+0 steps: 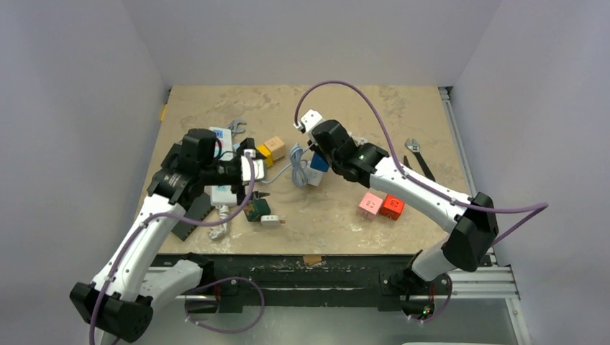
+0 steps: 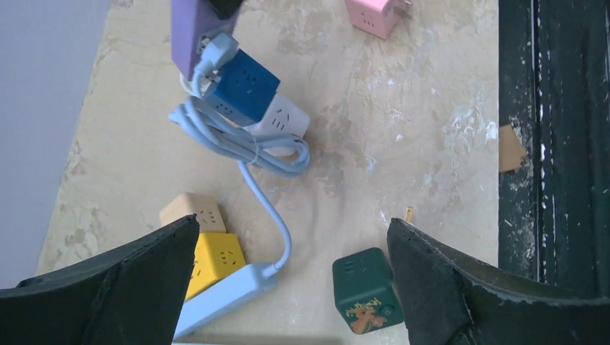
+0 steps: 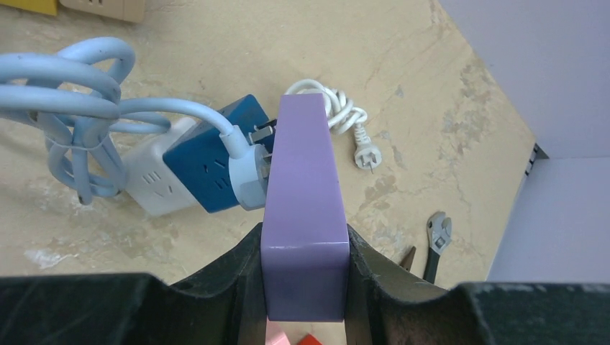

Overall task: Pull the plug off the socket
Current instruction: Pick up the socket from the center of the board.

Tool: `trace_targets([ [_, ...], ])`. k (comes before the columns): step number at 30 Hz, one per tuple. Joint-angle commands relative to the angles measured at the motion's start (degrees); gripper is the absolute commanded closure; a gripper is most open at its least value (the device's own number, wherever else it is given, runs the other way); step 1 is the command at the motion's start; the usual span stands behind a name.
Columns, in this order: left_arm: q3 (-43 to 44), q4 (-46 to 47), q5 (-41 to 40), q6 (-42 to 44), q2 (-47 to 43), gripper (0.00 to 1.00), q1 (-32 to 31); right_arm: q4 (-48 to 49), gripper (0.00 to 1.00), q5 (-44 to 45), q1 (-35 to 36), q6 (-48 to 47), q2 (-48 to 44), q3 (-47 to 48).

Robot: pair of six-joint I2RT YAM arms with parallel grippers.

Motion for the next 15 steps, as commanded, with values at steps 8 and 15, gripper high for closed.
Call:
trace_targets([
  [8,-3.23,11.90,-14.24,-9.91,-1.58,0.00,-14.56,-3.57,1.00,-14.46,-3.16,1.81,2.31,18.22],
  [15,-4.94,22.92,-27.71,-8.52,4.15,0.00,-22.15,-6.31,1.00,-16.55,-3.19,1.51,1.18,17.67],
])
